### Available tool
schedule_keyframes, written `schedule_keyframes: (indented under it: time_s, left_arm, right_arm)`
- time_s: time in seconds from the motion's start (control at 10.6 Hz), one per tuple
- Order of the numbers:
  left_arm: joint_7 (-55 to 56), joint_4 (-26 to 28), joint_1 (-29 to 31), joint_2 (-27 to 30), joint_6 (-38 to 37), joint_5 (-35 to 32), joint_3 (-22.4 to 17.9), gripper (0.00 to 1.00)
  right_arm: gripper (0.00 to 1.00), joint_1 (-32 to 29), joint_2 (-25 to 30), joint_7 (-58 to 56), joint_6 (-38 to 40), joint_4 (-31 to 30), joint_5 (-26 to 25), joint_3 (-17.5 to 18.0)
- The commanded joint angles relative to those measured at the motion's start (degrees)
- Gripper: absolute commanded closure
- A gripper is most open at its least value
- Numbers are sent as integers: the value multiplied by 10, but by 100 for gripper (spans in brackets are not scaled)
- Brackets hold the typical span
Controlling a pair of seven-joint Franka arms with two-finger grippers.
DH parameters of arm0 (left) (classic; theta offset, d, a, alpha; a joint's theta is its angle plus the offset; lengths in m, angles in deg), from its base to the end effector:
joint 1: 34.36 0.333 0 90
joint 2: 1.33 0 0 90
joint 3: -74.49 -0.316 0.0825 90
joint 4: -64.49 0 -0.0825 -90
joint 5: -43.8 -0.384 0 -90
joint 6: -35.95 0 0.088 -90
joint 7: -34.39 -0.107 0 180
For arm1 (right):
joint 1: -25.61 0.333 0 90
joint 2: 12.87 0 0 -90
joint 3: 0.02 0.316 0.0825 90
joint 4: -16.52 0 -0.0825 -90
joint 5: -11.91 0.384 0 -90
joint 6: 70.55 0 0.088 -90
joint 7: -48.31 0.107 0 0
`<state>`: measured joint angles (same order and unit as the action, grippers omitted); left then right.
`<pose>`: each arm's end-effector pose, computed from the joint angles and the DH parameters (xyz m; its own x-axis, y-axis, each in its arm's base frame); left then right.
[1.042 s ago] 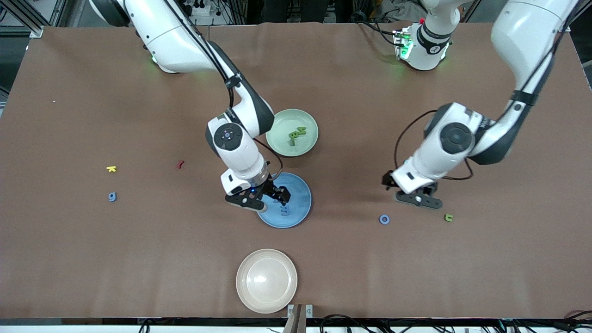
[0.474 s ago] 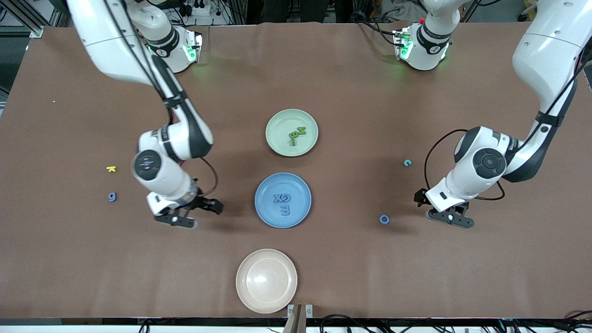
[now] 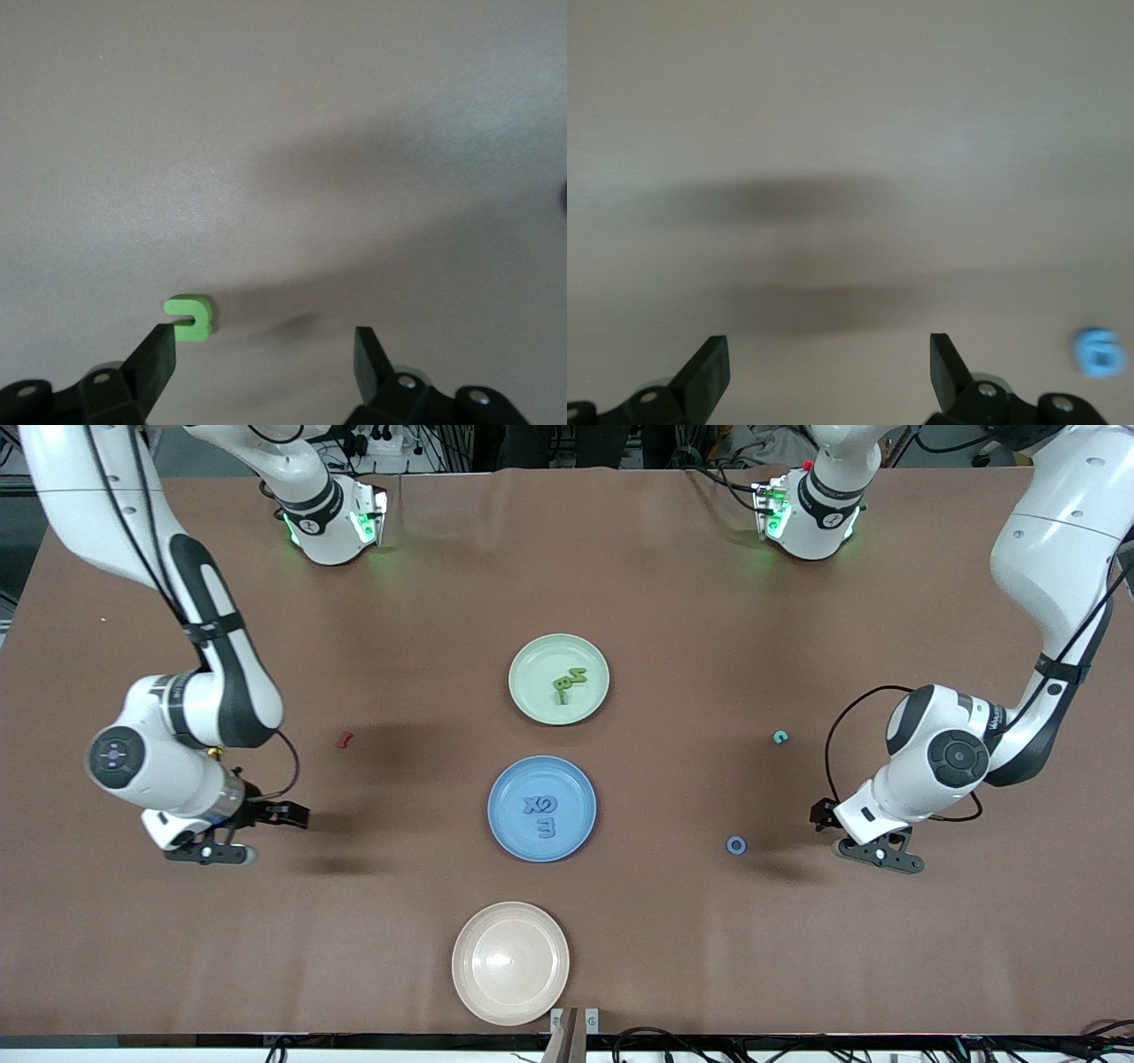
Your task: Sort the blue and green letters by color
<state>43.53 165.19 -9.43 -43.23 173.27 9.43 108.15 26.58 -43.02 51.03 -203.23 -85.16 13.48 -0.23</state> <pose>0.6631 -0.0605 0.2110 0.9530 -0.2929 0.0777 -0.2908 -0.9560 -0.0372 0.6607 0.0095 0.2645 0.9985 -0.0522 0.0138 -0.0520 -0.9985 -0.0193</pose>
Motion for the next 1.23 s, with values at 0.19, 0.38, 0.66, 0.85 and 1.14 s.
schedule_keyframes:
  time_s: [0.19,0.38,0.66,0.85,1.14]
  left_arm:
    - [-91,-34,12,-44,3,-4,-8,14]
    - [-92,-34,13,-44,3,-4,-10,17]
    - [-94,-34,22,-42,3,-4,-13,26]
    - [-94,-34,32,-42,3,-3,-12,32]
    - [-94,-34,32,-44,3,0,-13,45]
  right_arm:
    - [0,-96,50,-70,17,-62,-85,14]
    - [0,-122,57,-95,-7,-88,-85,15]
    - [0,-142,46,-111,-89,-118,-84,15]
    - [0,-149,28,-112,-141,-135,-83,15]
    - [0,-160,-4,-113,-195,-149,-82,16]
